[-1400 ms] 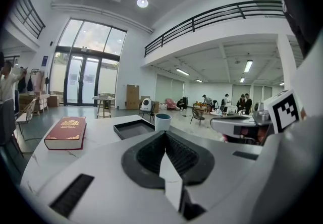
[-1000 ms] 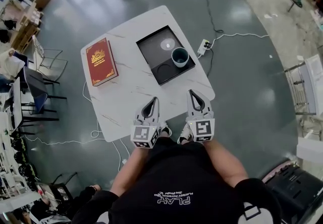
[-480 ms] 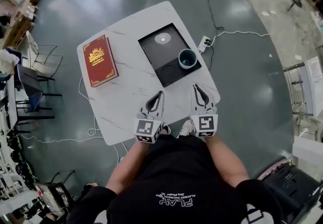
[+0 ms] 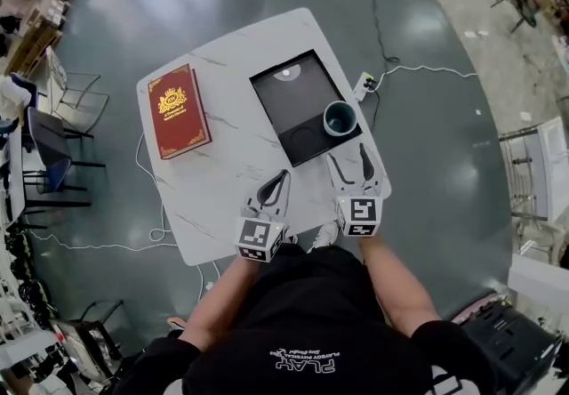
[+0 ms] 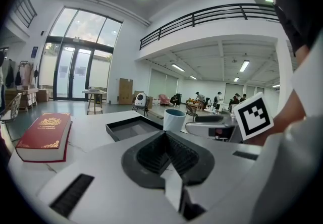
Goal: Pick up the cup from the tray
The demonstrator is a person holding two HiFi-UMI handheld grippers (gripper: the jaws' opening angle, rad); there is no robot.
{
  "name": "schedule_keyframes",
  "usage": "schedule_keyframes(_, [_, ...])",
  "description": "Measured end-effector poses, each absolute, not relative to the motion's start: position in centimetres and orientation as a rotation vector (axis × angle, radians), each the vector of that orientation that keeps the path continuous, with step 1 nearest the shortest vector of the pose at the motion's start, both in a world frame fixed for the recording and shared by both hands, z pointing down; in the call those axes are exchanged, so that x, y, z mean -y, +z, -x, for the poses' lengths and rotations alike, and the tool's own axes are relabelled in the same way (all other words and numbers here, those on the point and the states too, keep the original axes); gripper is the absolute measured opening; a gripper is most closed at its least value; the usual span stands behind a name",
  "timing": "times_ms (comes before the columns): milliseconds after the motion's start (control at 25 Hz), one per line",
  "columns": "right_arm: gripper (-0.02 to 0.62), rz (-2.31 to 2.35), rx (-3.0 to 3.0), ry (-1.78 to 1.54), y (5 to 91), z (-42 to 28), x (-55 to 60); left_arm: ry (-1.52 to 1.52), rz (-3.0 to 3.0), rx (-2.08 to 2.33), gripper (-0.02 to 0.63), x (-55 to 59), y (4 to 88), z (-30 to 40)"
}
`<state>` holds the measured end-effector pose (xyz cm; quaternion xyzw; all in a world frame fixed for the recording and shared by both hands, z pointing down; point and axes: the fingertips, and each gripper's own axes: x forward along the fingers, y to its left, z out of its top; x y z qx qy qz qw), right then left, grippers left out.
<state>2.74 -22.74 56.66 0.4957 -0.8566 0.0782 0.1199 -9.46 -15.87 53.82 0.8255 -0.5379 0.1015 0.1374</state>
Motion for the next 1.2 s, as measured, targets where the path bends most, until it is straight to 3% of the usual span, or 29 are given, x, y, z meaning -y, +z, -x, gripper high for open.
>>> schedule_keyframes(120, [0.361,-1.463,2.496,0.275,57.6,-2.8,24.5,0.295,-2.385,1.560,0.008,15.9,53.8,9.6])
schedule_keyframes(320, [0.390,-1.474,2.473,0.329,59.2,-2.3,27.4,0.289,-2.381,1.562,0.008,15.7,53.9,10.0])
schedule_keyframes(1200, [0.379,-1.494,2.450,0.336,60.5,-0.4,31.7,0.322,-2.323,1.589,0.008,17.4,56.2,12.6])
